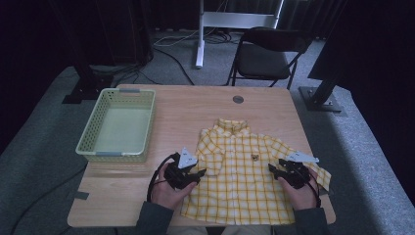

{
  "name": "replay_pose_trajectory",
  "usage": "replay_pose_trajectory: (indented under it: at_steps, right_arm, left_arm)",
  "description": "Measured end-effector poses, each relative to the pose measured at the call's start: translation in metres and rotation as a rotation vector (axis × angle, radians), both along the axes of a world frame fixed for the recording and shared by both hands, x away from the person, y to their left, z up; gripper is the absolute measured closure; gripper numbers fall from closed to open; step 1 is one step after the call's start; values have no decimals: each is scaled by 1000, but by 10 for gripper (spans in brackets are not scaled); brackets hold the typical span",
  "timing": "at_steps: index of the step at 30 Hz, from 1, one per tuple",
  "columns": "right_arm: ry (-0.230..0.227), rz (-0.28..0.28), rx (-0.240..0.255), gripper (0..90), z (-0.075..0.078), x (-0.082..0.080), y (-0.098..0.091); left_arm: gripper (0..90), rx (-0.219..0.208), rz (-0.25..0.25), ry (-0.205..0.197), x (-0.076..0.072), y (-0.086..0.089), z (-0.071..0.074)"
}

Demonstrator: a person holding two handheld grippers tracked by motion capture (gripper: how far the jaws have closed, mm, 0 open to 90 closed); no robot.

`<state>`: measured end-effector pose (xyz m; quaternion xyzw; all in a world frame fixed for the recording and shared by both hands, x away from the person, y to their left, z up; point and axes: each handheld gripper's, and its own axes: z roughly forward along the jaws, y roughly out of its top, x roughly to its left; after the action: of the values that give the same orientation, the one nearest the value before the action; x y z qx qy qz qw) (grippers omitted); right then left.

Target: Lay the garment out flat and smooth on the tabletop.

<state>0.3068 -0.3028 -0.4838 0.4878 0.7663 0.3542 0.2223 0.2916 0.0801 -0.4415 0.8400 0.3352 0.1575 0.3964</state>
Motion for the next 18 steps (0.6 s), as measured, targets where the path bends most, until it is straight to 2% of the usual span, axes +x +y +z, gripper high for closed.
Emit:
replay_pose_trajectory:
  at_steps: [3,6,7,8,10,12,14,18]
  right_arm:
    - [16,0,-9,465,-3,1,0]
    - [10,3,-5,463,-3,1,-1]
    - [4,4,-2,460,-4,1,-1]
    - [4,4,-2,460,-4,1,-1]
    - [4,4,-2,456,-4,0,-1]
    - [4,3,-2,456,-4,0,-1]
    - [4,3,-2,456,-4,0,-1]
    - [3,2,-3,454,-4,0,-1]
  left_arm:
    - [562,-11,27,4,10,3,4]
    - [546,-15,48,8,18,6,4]
    - [530,-24,81,22,29,10,3]
    - [529,-24,81,22,29,10,3]
    - [523,-25,101,48,39,14,-1]
    - [518,-19,104,71,47,14,-5]
    - [515,-8,112,76,50,12,-8]
    - [505,12,97,110,58,5,-16]
